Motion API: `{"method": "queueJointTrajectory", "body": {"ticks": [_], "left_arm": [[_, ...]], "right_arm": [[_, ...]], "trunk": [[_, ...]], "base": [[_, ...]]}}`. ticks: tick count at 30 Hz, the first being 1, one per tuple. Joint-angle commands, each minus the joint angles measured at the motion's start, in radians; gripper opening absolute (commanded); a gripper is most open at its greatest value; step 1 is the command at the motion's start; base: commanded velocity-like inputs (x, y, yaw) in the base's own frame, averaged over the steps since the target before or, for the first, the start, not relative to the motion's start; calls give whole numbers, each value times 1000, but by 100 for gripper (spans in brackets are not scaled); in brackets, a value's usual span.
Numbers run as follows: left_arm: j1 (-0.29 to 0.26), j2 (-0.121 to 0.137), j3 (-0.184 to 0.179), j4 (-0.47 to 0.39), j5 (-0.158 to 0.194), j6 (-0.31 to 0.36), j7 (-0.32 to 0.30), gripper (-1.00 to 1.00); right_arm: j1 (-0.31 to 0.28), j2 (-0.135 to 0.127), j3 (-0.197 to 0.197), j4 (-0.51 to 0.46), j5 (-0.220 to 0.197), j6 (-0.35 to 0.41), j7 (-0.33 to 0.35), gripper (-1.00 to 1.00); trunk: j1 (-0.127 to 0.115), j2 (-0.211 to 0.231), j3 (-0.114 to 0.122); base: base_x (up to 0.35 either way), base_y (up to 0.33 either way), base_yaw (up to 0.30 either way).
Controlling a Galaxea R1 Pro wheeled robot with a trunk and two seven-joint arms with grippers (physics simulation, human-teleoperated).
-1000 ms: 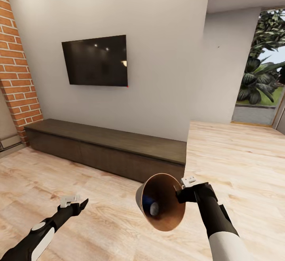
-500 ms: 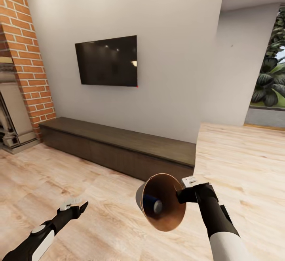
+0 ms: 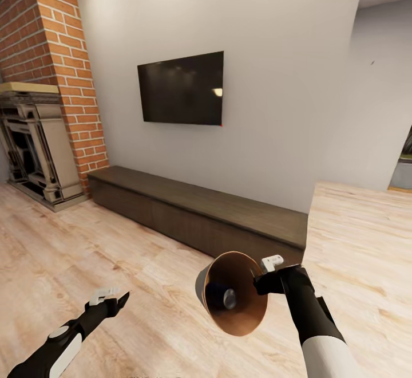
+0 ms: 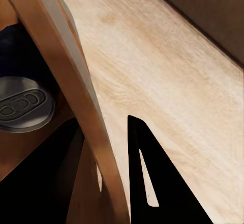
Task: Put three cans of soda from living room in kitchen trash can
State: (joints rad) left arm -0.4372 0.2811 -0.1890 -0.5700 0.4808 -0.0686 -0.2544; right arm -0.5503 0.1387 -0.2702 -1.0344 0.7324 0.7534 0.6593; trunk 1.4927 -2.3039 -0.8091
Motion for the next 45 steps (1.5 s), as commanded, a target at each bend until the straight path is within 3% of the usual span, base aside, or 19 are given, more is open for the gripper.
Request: {"method": "queueJointTrajectory", "body": {"ticks": [1,19,27,45], "left_arm": [[0,-2,0,0,0,0,5,100],[0,-9,-1,1,-1,-2,32,100],[1,-28,-1,1,-1,-23,48,100],[1,-30,-1,1,-1,-28,53,100]], "right_arm": [[0,0,0,0,-18,5,5,-100],[0,2,5,6,-18,6,5,-100],[0,2,5,7,-18,6,5,-100],[0,2,6,8,-18,8,2,-100]], "trunk": [[0,0,0],[0,0,0],[0,0,0],[0,0,-7]], "base": [[0,0,256],[0,0,258],[0,0,258],[0,0,258]]}}
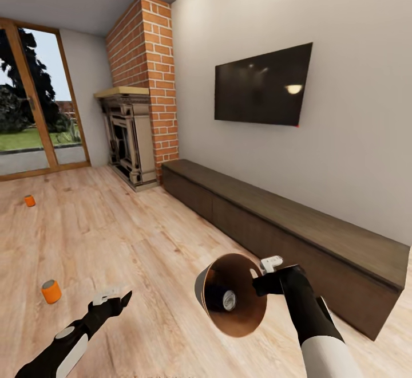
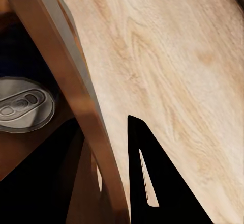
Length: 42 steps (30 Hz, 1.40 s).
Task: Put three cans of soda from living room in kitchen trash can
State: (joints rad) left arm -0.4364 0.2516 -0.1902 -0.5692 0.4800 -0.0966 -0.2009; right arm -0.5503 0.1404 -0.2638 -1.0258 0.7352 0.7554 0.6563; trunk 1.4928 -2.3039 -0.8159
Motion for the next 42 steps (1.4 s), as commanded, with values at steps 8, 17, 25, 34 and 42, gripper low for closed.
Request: {"method": "queueJointTrajectory", "body": {"ticks": [8,17,25,34,42], "left_arm": [[0,0,0,0,0,0,0,100],[0,-4,0,3,-1,0,0,100],[1,-5,0,3,0,0,0,100],[1,-5,0,3,0,0,0,100],[0,-5,0,3,0,0,0,100]], "right_arm": [[0,0,-3,0,-22,9,1,-100],[0,-1,-4,-2,-73,8,5,-100],[0,-1,9,10,-95,10,-5,-100],[1,-1,11,11,-94,7,6,-100],[1,1,12,12,-94,7,6,-100]], "trunk": [[0,0,-6],[0,0,-11],[0,0,-12],[0,0,-12],[0,0,-12]], "base": [[0,0,240],[0,0,108],[0,0,5],[0,0,0],[0,0,0]]}}
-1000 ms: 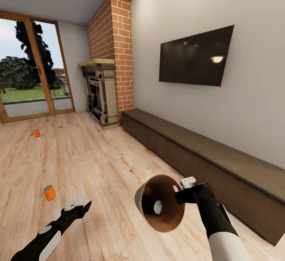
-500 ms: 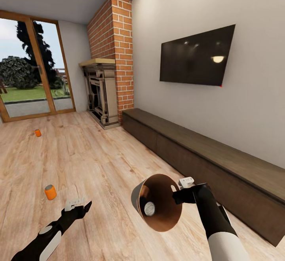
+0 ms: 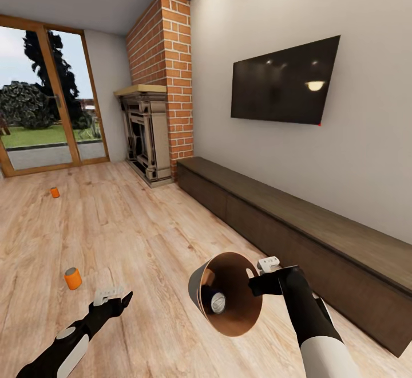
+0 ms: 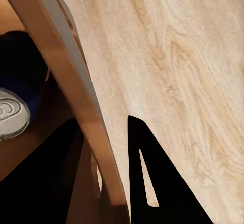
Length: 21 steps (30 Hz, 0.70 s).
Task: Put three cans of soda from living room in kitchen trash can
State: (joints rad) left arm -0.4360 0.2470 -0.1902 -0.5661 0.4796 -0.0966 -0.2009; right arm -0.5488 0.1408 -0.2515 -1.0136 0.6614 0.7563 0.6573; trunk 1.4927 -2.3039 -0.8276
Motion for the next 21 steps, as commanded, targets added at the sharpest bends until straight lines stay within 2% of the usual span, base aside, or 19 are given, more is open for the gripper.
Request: {"method": "queueJointTrajectory", "body": {"ticks": [1,21], "left_arm": [[0,0,0,0,0,0,0,100],[0,0,0,0,0,0,0,100]], "right_arm": [[0,0,0,0,-20,6,5,-100],[0,0,0,3,-19,2,8,-100]], "trunk": [[0,0,0],[0,0,0]], "base": [[0,0,0],[0,0,0]]}}
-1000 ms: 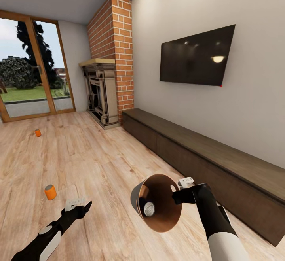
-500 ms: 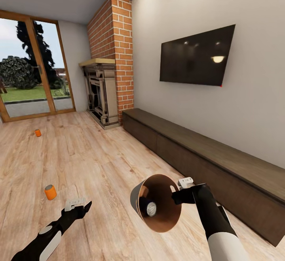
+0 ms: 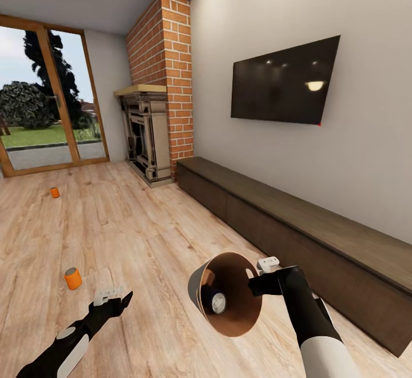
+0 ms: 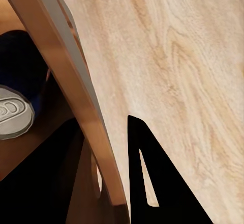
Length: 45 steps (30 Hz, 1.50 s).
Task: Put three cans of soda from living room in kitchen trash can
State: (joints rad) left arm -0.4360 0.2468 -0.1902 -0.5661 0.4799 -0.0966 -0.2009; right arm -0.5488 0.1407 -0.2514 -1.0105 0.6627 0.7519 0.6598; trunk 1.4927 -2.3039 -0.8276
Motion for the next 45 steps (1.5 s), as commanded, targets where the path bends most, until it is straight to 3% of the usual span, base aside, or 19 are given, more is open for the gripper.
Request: {"method": "queueJointTrajectory", "body": {"ticks": [1,7,13,20,29,33,36,38,39,45], "left_arm": [[0,0,0,0,0,0,0,100],[0,0,0,0,0,0,0,100],[0,0,0,0,0,0,0,100],[0,0,0,-1,0,0,1,100],[0,0,0,-2,0,0,0,100],[0,0,0,-2,0,0,0,100],[0,0,0,-2,0,0,0,100],[-1,0,0,-2,0,0,0,100],[0,0,0,-1,0,0,1,100],[0,0,0,-2,0,0,0,100]], "right_arm": [[0,0,0,0,-20,6,6,-100],[2,-10,28,1,-10,-23,1,-100],[33,-47,57,14,-1,-220,-5,-100],[69,-79,52,82,94,-384,-1,-100],[92,-110,48,104,104,-477,-6,-100],[137,-152,4,121,76,-594,0,-100],[155,-176,-82,126,11,-644,26,-100],[158,-189,-110,127,-12,-655,73,-100],[160,-202,-129,127,-27,-655,139,-100],[161,-210,-190,122,-33,-606,185,-100]], "trunk": [[0,0,0],[0,0,0],[0,0,0],[0,0,0],[0,0,0],[0,0,0],[0,0,0],[0,0,0],[0,0,0],[0,0,0]], "base": [[0,0,0],[0,0,0],[0,0,0],[0,0,0],[0,0,0],[0,0,0],[0,0,0],[0,0,0],[0,0,0],[0,0,0]]}}
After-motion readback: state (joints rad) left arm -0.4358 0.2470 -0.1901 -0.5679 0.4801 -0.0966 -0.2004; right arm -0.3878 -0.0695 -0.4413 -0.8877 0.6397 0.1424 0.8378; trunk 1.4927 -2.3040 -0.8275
